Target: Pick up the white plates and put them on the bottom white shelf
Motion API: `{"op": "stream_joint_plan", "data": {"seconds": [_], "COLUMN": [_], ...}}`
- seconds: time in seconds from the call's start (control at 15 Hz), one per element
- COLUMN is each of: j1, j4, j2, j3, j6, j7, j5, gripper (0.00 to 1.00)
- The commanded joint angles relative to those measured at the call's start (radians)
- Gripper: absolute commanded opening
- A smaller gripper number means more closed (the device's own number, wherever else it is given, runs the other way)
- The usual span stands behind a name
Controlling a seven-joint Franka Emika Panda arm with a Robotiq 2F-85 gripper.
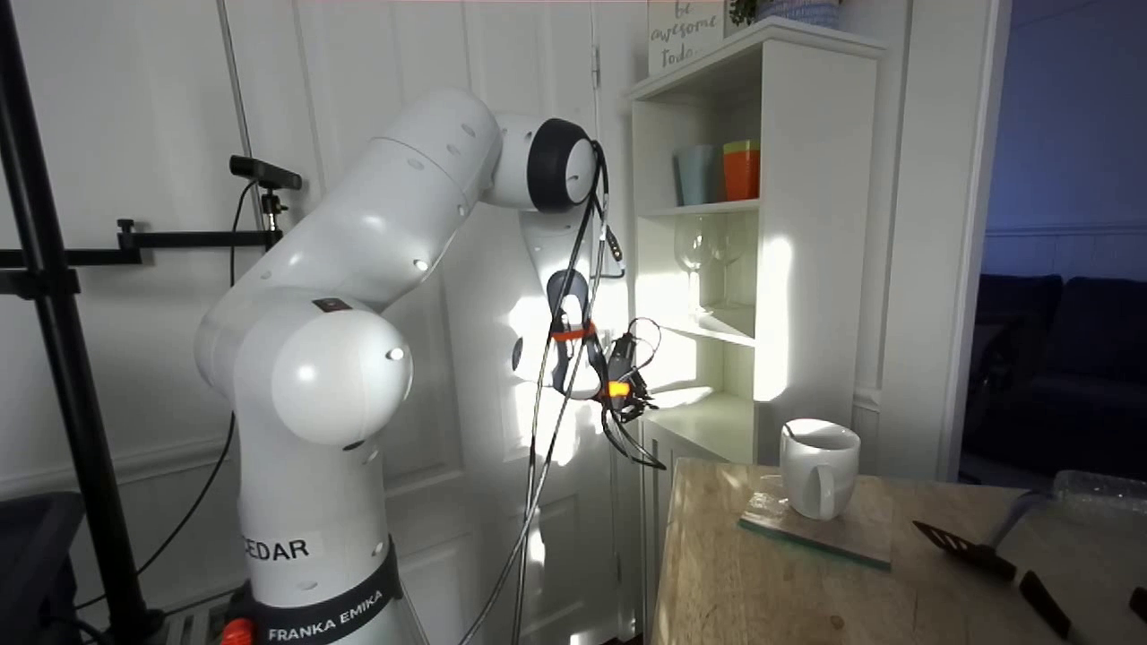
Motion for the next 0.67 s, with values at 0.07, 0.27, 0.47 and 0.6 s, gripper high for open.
{"op": "stream_joint_plan", "data": {"seconds": [0.07,0.27,0.47,0.6], "j1": [-0.036,-0.057,-0.081,-0.097], "j4": [0.026,0.045,0.080,0.103], "j2": [0.005,0.015,0.036,0.054], "j3": [0.001,0.001,0.006,0.010], "j6": [0.037,0.076,0.122,0.155], "j7": [0.052,0.095,0.137,0.147], "j5": [-0.060,-0.132,-0.210,-0.232], "gripper": [0.02,0.02,0.02,0.02]}}
